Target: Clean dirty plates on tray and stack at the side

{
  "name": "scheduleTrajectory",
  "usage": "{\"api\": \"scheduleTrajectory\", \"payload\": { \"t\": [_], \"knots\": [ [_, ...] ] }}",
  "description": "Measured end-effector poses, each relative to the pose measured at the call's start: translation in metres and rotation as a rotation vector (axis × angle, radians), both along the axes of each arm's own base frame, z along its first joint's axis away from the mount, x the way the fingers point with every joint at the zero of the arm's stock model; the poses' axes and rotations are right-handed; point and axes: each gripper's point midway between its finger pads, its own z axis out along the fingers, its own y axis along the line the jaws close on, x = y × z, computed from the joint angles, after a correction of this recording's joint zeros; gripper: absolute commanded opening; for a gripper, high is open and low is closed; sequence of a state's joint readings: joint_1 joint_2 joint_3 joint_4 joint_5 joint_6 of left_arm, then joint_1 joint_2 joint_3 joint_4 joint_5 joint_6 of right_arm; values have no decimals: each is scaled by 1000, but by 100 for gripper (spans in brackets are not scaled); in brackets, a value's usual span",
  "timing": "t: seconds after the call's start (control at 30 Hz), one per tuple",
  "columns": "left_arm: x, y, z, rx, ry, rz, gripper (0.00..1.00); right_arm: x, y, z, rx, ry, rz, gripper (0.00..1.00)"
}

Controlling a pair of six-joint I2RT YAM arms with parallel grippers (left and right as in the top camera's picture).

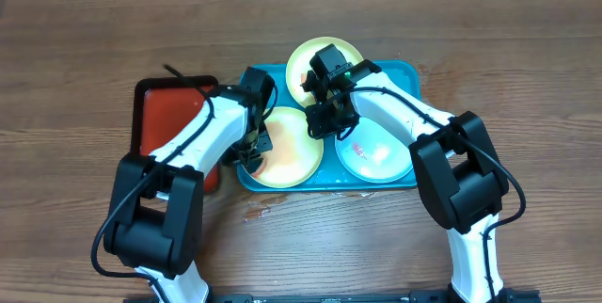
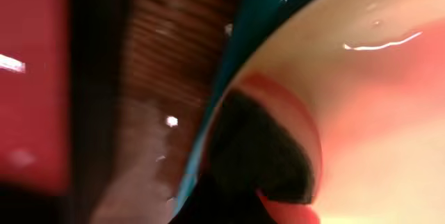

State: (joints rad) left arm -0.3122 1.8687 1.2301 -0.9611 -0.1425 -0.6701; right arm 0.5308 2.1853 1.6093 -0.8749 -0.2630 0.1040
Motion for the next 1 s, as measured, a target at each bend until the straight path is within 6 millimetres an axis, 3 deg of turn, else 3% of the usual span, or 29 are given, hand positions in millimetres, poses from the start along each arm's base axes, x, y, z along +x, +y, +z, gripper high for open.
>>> {"api": "scheduleTrajectory", "payload": {
  "t": [0.17, 0.33, 0.43, 0.57, 0.67, 0.87, 1.0],
  "knots": [
    [27, -8, 29, -22, -72, 1, 4, 0, 0, 0, 0, 0, 0, 4],
    [42, -45, 29, -215, -120, -13, 4, 0, 0, 0, 0, 0, 0, 4],
    [40, -61, 20, -291, -118, -29, 4, 0, 0, 0, 0, -1, 0, 4],
    [16, -73, -1, -338, -60, -52, 4, 0, 0, 0, 0, -1, 0, 4],
    [5, -75, -14, -342, -41, -62, 4, 0, 0, 0, 0, -1, 0, 4],
    [3, -66, -17, -288, -44, -61, 4, 0, 0, 0, 0, -1, 0, 4],
    [-6, -40, -15, -150, -4, -50, 4, 0, 0, 0, 0, -1, 0, 4]
  ]
}}
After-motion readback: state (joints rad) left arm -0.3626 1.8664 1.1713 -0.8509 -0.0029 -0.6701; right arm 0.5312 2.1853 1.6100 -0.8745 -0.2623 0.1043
